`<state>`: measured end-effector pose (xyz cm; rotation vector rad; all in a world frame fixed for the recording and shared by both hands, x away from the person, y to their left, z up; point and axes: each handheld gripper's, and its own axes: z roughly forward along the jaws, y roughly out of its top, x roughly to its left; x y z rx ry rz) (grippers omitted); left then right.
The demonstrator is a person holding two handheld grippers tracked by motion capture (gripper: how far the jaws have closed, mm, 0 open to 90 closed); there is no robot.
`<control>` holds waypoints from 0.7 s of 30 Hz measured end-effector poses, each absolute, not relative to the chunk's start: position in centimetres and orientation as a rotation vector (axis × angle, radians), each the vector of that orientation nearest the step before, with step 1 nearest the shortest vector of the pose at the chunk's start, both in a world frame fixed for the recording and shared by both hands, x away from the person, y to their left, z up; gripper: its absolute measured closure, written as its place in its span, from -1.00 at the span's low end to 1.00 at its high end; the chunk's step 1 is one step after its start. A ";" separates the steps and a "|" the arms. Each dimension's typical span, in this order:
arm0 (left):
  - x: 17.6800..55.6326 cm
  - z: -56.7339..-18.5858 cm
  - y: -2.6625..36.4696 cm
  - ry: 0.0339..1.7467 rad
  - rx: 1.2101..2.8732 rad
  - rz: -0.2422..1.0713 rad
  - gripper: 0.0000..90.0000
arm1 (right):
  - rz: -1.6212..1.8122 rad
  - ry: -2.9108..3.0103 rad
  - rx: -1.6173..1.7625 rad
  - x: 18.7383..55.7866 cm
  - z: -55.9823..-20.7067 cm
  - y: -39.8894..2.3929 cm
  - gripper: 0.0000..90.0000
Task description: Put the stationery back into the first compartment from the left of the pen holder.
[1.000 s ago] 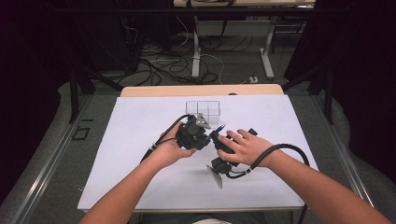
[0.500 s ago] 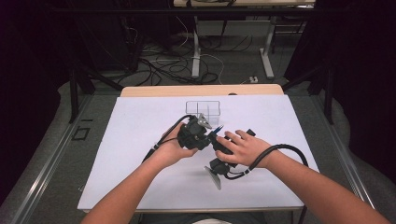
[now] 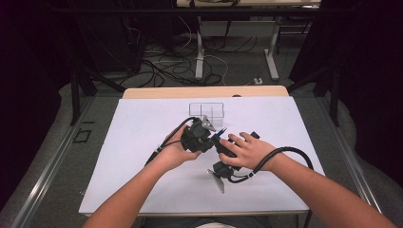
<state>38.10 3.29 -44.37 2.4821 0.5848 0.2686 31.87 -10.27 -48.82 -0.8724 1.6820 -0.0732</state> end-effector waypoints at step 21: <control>39.3 -43.9 4.6 0.717 2.388 0.322 0.75 | -0.029 1.761 -0.815 32.5 -48.8 -10.7 0.22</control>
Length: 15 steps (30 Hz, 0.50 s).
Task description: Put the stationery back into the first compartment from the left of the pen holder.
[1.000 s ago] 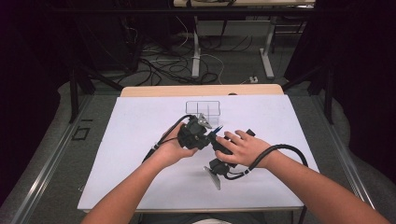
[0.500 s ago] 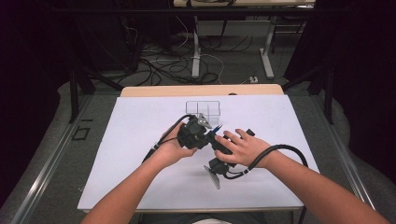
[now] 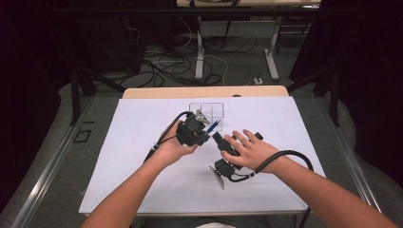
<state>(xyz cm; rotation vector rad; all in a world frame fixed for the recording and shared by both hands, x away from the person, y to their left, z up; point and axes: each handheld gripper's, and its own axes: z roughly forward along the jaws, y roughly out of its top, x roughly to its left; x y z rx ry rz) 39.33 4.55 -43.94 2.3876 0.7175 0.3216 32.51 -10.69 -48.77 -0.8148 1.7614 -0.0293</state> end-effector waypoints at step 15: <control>41.1 -43.0 6.3 0.861 2.232 0.338 0.75 | -0.052 1.915 -0.516 33.0 -48.0 -11.3 -0.06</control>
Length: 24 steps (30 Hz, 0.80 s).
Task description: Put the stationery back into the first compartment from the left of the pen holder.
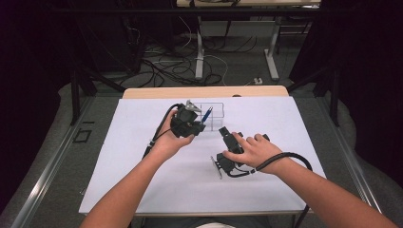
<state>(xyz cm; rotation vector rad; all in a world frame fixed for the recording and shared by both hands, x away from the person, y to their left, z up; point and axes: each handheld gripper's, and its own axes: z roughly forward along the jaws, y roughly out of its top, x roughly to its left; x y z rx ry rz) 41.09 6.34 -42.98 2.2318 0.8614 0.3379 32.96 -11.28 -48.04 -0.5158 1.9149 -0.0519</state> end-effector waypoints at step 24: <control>44.4 -41.3 9.7 0.940 1.850 0.441 0.75 | 0.347 2.188 0.152 34.4 -46.6 -13.2 -0.72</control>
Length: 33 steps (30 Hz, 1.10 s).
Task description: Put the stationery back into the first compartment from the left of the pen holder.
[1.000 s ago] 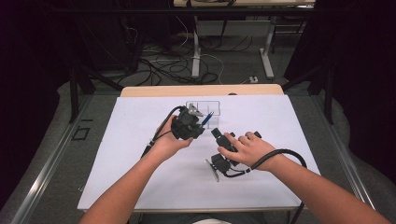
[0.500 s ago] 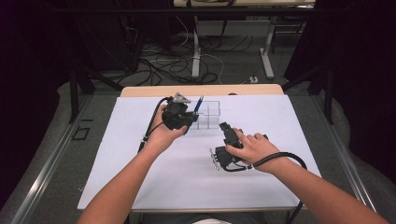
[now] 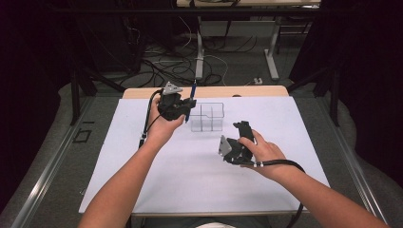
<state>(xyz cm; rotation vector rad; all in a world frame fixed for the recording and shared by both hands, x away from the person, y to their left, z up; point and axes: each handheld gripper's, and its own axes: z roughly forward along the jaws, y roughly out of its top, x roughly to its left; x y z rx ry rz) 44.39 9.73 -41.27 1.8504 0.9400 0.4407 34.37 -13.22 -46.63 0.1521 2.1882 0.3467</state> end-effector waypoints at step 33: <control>48.8 -43.5 8.0 0.999 1.764 0.541 0.75 | 1.091 2.187 1.281 36.8 -48.5 -21.5 -1.00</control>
